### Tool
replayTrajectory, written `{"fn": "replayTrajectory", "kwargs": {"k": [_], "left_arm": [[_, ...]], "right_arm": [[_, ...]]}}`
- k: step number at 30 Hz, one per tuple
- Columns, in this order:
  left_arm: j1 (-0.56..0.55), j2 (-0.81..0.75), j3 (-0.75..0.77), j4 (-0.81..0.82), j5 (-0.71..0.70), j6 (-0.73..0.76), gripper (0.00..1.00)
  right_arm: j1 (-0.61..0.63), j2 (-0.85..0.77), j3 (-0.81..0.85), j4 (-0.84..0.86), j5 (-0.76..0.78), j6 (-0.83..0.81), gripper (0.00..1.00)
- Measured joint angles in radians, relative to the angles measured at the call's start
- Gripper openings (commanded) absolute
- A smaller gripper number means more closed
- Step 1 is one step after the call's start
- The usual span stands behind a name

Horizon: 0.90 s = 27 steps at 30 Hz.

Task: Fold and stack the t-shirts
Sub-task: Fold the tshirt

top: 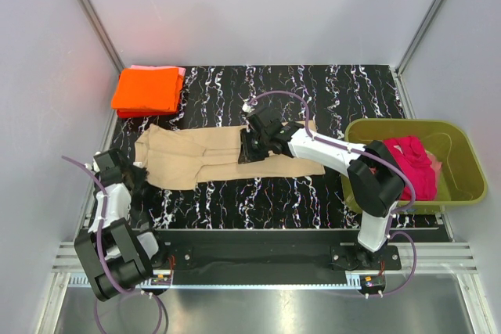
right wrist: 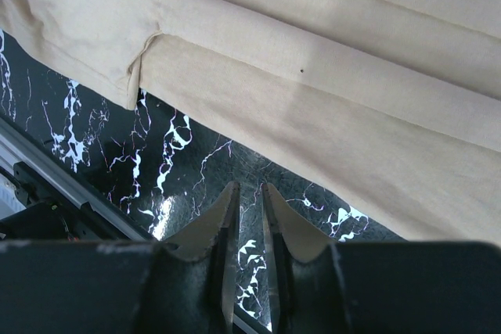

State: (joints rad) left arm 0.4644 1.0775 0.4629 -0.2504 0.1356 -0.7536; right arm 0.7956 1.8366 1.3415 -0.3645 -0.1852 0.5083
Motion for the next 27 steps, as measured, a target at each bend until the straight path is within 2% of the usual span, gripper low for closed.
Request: {"fn": "replayTrajectory", "kwargs": {"k": [2, 5, 10, 14, 23, 24, 26, 27], "left_arm": [[-0.002, 0.000, 0.000, 0.000, 0.000, -0.002, 0.18], [-0.007, 0.000, 0.000, 0.000, 0.000, -0.004, 0.22], [-0.015, -0.005, 0.000, -0.005, 0.000, -0.012, 0.23], [-0.021, -0.015, 0.000, -0.015, -0.001, -0.023, 0.17], [-0.026, -0.045, -0.016, -0.048, -0.008, -0.035, 0.18], [-0.027, -0.047, -0.016, -0.048, -0.009, -0.035, 0.17], [-0.027, -0.048, -0.016, -0.048, -0.008, -0.039, 0.03], [-0.028, -0.048, -0.016, -0.048, -0.008, -0.042, 0.00]], "right_arm": [[0.000, 0.000, 0.000, 0.000, 0.000, 0.000, 0.24], [0.000, 0.000, 0.000, 0.000, 0.000, 0.000, 0.24], [0.000, 0.000, 0.000, 0.000, -0.001, 0.000, 0.24], [0.000, 0.000, 0.000, 0.000, -0.008, 0.000, 0.24], [0.000, 0.000, 0.000, 0.000, -0.019, 0.000, 0.23], [0.000, 0.000, 0.000, 0.000, -0.019, 0.000, 0.23], [0.000, 0.000, 0.000, 0.000, -0.020, 0.000, 0.23], [0.000, 0.000, 0.000, 0.000, -0.020, 0.000, 0.23]]}}
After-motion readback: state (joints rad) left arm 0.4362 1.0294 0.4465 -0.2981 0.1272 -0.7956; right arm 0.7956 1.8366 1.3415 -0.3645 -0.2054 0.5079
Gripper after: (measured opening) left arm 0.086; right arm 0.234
